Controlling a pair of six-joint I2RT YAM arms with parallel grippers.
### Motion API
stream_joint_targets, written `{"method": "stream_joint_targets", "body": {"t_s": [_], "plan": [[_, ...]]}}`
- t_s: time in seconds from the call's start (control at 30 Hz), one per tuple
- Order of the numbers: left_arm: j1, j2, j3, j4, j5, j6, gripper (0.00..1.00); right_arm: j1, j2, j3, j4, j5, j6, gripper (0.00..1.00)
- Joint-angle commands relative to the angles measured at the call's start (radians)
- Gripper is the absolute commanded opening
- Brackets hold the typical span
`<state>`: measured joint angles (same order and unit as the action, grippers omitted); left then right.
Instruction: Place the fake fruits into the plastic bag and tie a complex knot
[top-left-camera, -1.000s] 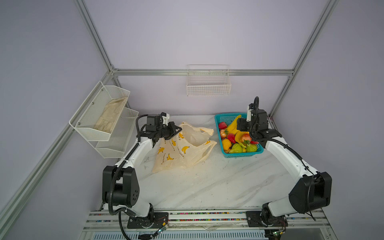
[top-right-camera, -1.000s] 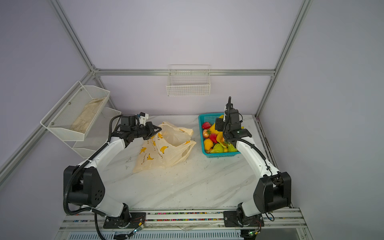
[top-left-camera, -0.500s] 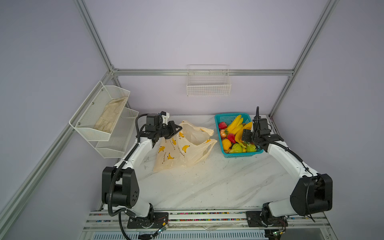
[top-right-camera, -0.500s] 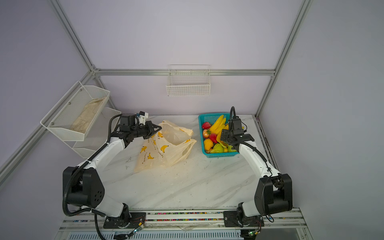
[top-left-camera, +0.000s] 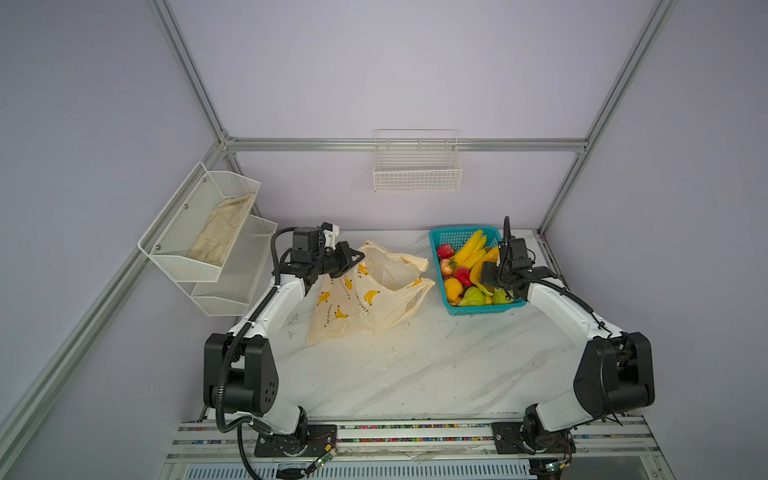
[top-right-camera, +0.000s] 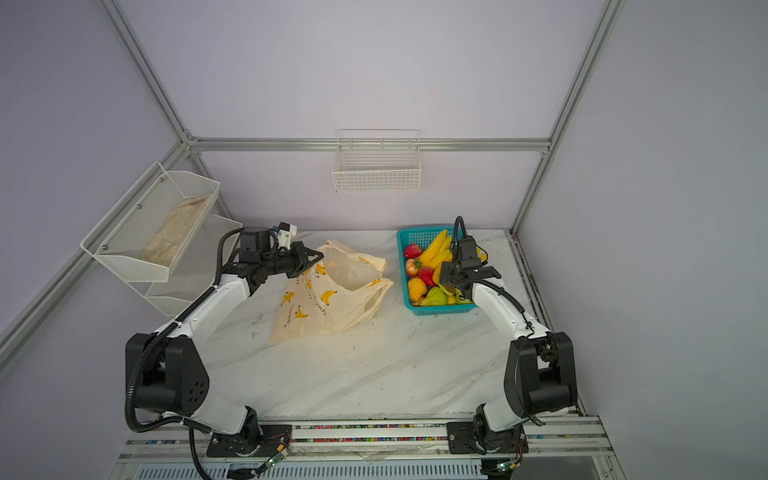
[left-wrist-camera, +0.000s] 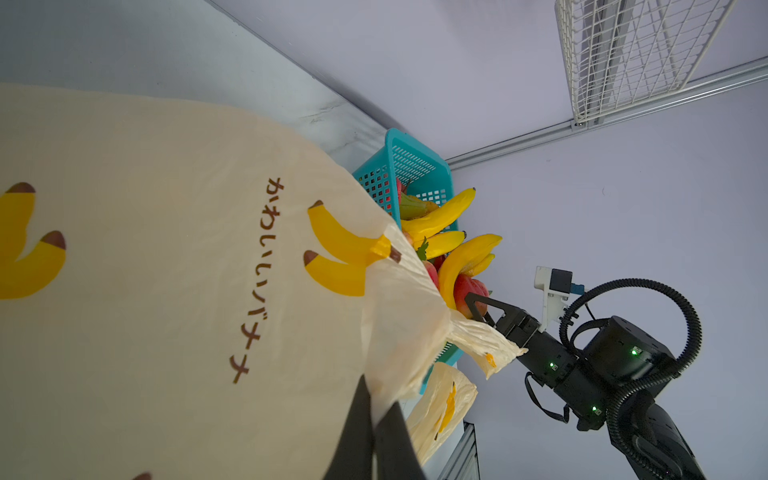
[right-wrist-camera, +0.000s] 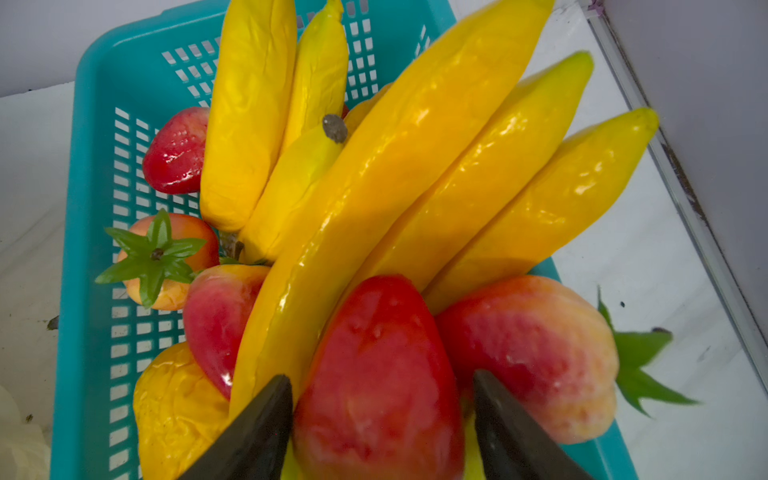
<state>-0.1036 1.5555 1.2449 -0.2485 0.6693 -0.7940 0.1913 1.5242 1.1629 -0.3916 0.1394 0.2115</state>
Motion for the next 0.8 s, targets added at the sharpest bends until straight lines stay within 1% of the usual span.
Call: {"method": "stream_joint_targets", "body": {"t_s": [0.0,0.27,0.37,0.47,0.53,0.67,0.77], "plan": [[0.007,-0.031,-0.044,0.035,0.021,-0.010,0.00,0.000,0.030,-0.003,0.023,0.003,-0.008,0.70],[0.007,-0.032,-0.044,0.036,0.022,-0.008,0.00,0.000,0.031,-0.007,0.042,-0.034,-0.007,0.63],[0.007,-0.032,-0.044,0.036,0.020,-0.009,0.00,0.000,0.019,-0.001,0.041,-0.031,-0.007,0.57],[0.007,-0.034,-0.044,0.035,0.020,-0.009,0.00,0.000,-0.020,0.004,0.047,-0.020,-0.007,0.47],[0.007,-0.035,-0.043,0.037,0.022,-0.010,0.00,0.000,-0.056,0.009,0.056,-0.027,-0.017,0.44],[0.007,-0.037,-0.044,0.036,0.022,-0.010,0.00,0.017,-0.132,-0.002,0.107,-0.143,-0.063,0.41],[0.007,-0.037,-0.044,0.036,0.022,-0.008,0.00,0.088,-0.181,-0.016,0.164,-0.218,-0.088,0.39]]}}
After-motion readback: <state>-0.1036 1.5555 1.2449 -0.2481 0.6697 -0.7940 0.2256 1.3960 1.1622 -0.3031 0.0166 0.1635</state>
